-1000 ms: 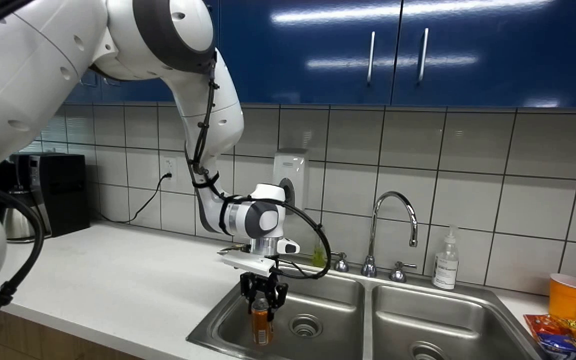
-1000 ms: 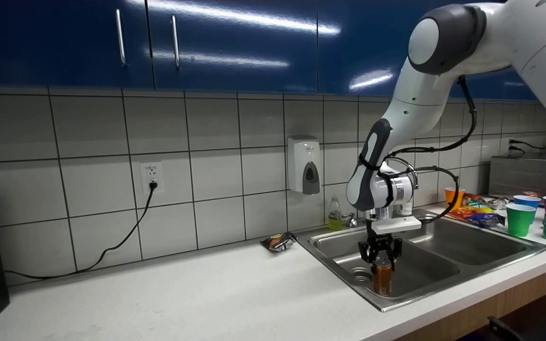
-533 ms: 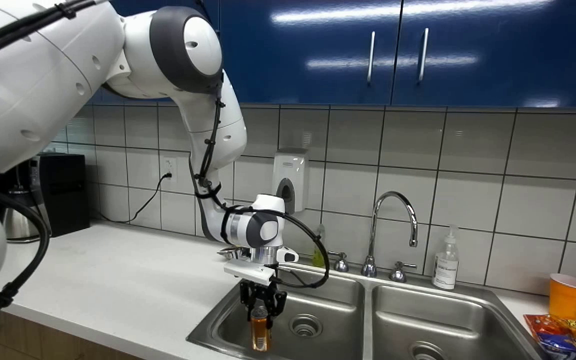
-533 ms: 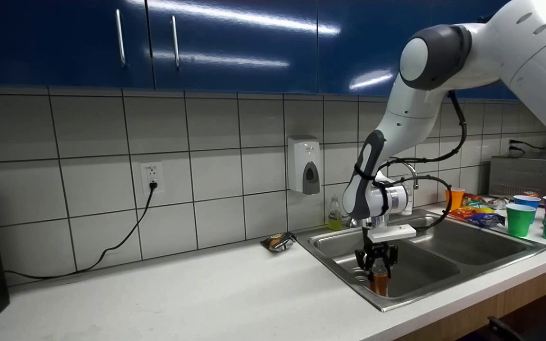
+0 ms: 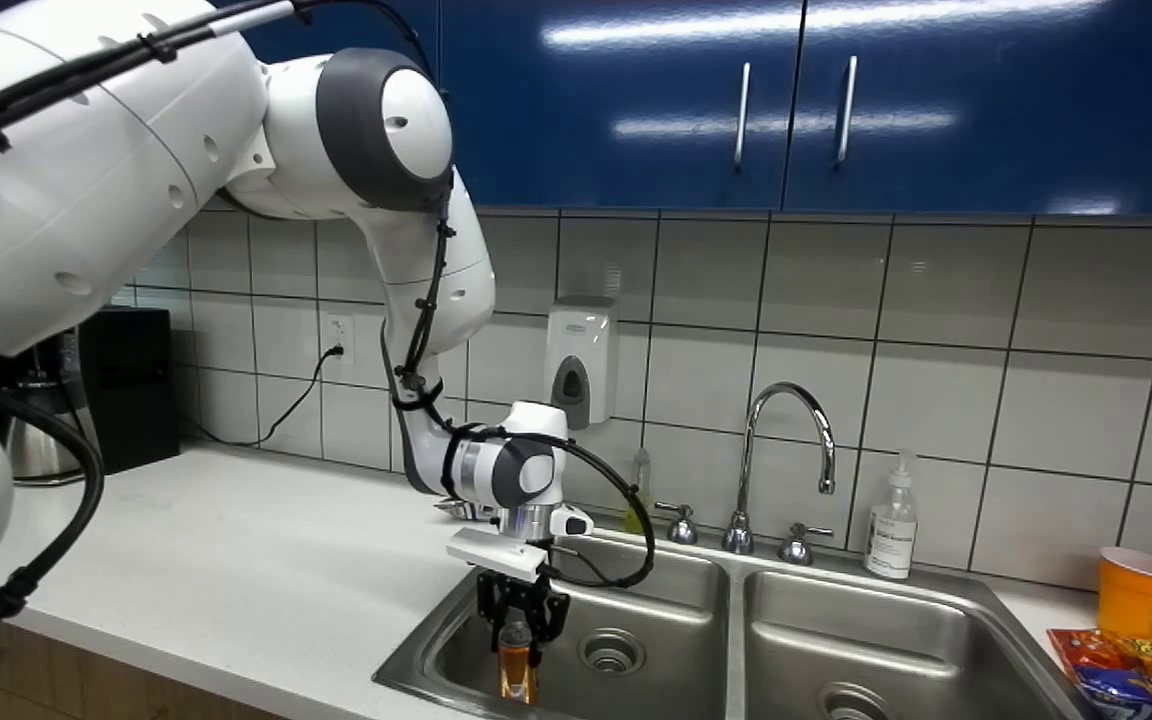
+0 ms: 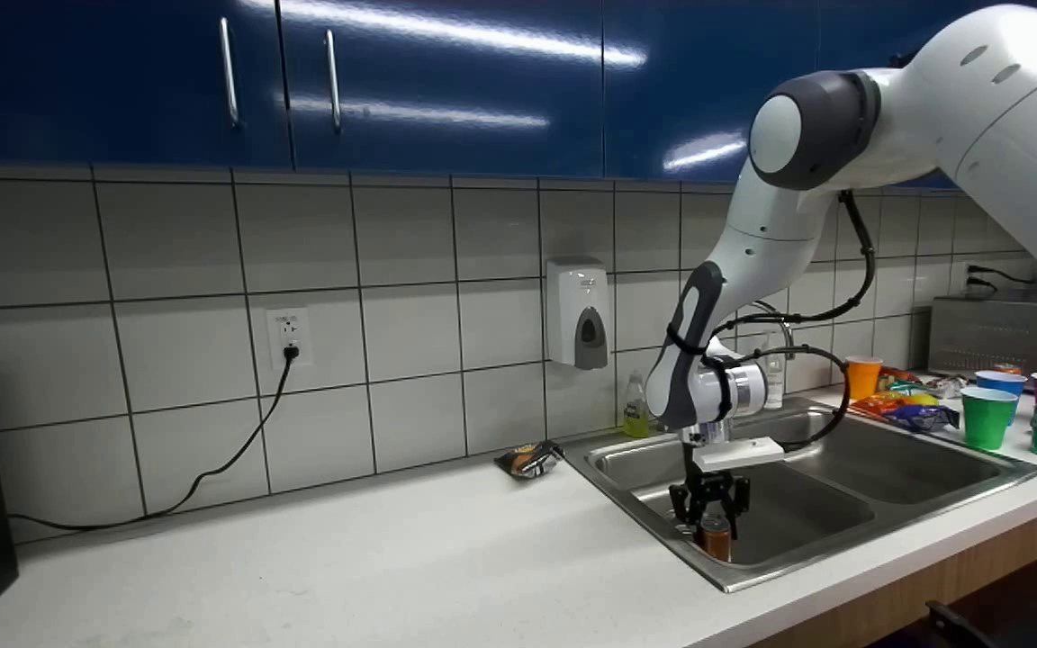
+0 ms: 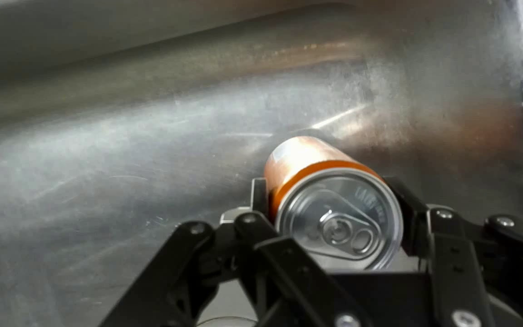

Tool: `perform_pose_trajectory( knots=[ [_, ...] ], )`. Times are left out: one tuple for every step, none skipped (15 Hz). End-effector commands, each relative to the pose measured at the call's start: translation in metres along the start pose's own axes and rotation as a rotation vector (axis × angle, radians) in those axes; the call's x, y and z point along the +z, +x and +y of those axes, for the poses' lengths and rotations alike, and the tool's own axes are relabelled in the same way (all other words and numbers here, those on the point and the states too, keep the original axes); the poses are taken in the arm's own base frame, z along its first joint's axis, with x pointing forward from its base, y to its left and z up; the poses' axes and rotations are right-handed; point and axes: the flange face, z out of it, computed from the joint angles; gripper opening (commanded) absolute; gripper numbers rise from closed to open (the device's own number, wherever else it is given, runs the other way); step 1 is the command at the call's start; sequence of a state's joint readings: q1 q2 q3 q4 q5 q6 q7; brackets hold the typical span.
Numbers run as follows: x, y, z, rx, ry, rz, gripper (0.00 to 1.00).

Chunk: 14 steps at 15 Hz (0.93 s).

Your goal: Put the can in the sink

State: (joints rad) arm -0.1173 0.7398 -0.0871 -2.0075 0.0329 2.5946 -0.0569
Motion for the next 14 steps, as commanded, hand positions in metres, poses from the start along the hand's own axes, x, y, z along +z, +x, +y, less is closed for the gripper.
perform_pose_trajectory(
  knots=[
    [-0.0008, 0.0071, 0.0003, 0.017, 0.020, 0.010, 0.38],
    [0.0003, 0.0073, -0.0001, 0.016, 0.021, 0.009, 0.38],
    [0.0011, 0.0075, -0.0003, 0.016, 0.020, 0.008, 0.38],
    [0.0018, 0.0077, -0.0005, 0.016, 0.020, 0.008, 0.38],
    [0.0027, 0.0081, -0.0006, 0.016, 0.021, 0.007, 0.38],
    [0.0037, 0.0085, -0.0008, 0.015, 0.020, 0.006, 0.38],
    [0.0048, 0.0088, -0.0011, 0.015, 0.020, 0.006, 0.38],
    [0.0054, 0.0090, -0.0013, 0.013, 0.019, 0.005, 0.38],
    [0.0060, 0.0090, -0.0014, 0.014, 0.020, 0.004, 0.38],
    [0.0067, 0.0092, -0.0015, 0.014, 0.020, 0.003, 0.38],
    [0.0074, 0.0092, -0.0015, 0.014, 0.019, 0.002, 0.38],
    [0.0075, 0.0097, -0.0015, 0.015, 0.019, 0.003, 0.38],
    [0.0080, 0.0097, -0.0018, 0.014, 0.018, 0.000, 0.38],
    [0.0084, 0.0096, -0.0025, 0.009, 0.016, -0.002, 0.41]
  ],
)
